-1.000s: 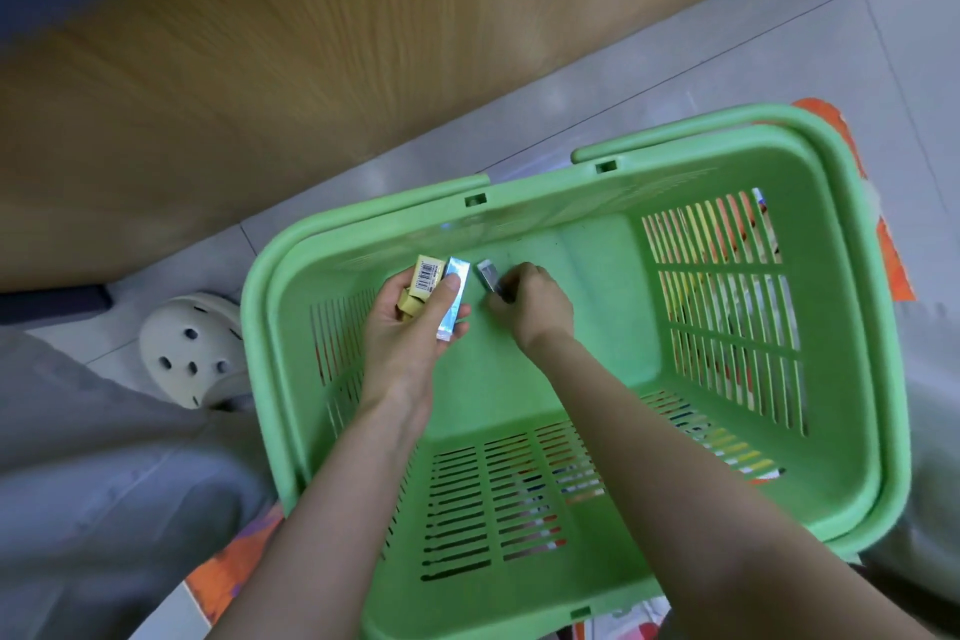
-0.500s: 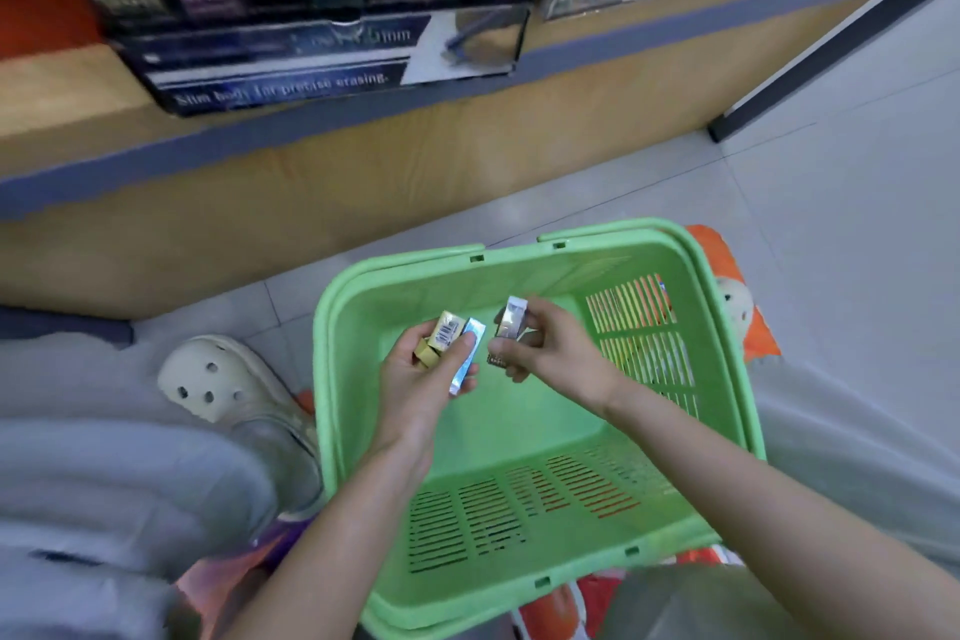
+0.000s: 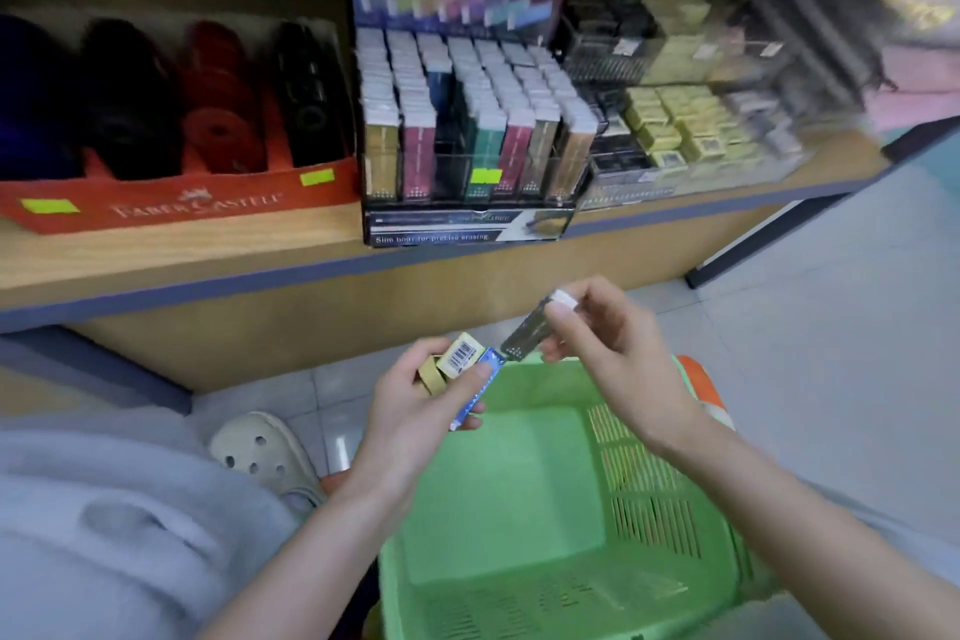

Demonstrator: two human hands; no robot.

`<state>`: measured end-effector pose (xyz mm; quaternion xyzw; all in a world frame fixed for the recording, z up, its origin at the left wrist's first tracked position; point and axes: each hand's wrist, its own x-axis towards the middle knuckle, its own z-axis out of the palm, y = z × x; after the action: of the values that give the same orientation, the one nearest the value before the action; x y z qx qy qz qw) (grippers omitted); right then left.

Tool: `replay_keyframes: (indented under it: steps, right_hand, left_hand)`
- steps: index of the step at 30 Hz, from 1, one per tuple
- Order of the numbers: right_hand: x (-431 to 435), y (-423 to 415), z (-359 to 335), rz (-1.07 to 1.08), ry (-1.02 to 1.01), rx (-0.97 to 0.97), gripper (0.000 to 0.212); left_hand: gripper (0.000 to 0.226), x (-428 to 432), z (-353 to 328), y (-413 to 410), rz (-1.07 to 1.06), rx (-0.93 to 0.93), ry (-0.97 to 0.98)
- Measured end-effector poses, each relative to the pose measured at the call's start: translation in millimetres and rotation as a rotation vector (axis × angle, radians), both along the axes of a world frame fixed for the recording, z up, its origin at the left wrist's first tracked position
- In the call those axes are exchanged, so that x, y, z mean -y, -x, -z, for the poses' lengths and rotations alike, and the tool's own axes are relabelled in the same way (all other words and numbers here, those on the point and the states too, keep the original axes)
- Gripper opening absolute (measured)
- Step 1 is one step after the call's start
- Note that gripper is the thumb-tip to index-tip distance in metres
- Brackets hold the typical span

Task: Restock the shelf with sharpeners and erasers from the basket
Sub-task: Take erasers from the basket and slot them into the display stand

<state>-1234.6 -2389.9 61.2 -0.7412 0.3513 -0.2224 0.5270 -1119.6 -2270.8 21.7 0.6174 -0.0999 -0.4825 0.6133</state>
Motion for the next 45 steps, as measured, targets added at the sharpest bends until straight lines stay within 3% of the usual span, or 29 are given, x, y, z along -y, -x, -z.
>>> replay_keyframes:
  steps: [6,10,18,28,45]
  right_hand:
    - [29,-48,-71,0.038,0.381,0.149,0.010]
    - [54,-69,-97,0.078,0.650,0.010,0.011]
    - [86,-70,-102,-0.076,0.923,-0.248,0.006]
    - [96,-72,-106,-0.156,0.851,-0.282,0.004]
    - [103,-82,-117,-0.344,0.823,-0.449,0.010]
  left_hand:
    - [0.017,-6,-51,-43,0.011,0.135,0.104]
    - [0.015,-6,-76,-64,0.030,0.147,0.163]
    - [0.018,-6,-89,-78,0.044,0.100,0.188]
    - [0.022,3,-97,-79,0.012,-0.076,0.232]
    - [0.026,24,-101,-69,-0.020,-0.131,0.252]
